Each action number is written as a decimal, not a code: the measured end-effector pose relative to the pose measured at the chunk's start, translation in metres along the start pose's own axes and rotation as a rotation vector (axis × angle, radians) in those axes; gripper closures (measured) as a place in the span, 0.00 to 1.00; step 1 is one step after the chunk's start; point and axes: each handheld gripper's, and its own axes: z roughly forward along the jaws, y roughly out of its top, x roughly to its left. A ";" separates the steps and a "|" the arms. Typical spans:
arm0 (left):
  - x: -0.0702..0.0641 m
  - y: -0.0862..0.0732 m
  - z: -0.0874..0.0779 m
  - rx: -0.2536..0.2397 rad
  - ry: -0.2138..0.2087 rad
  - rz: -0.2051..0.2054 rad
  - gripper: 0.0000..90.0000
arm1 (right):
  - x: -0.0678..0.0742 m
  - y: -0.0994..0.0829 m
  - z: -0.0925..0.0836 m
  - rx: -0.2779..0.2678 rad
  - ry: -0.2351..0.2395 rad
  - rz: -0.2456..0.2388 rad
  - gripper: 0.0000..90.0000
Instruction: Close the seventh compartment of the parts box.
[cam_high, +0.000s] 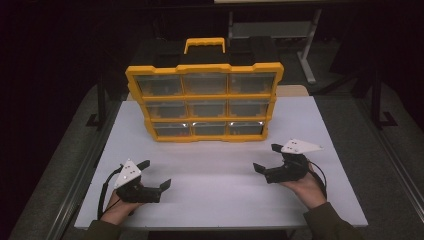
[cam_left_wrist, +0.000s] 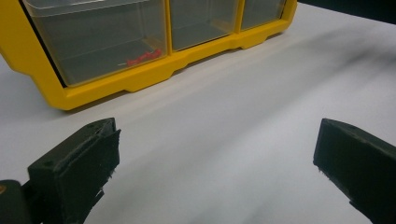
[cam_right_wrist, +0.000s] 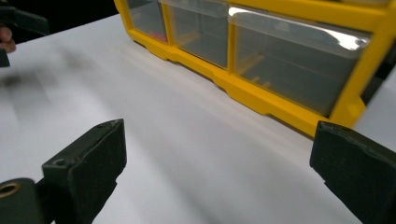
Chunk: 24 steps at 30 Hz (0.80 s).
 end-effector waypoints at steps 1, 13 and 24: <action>0.000 0.000 0.001 -0.006 -0.002 -0.003 0.00 | -0.001 -0.003 -0.002 0.001 -0.003 0.005 0.04; -0.001 -0.001 0.002 -0.002 0.000 0.009 0.00 | -0.007 -0.030 -0.027 -0.015 -0.057 0.036 0.04; -0.002 -0.001 0.004 0.002 -0.008 0.012 0.00 | -0.010 -0.049 -0.042 -0.008 -0.080 0.066 0.04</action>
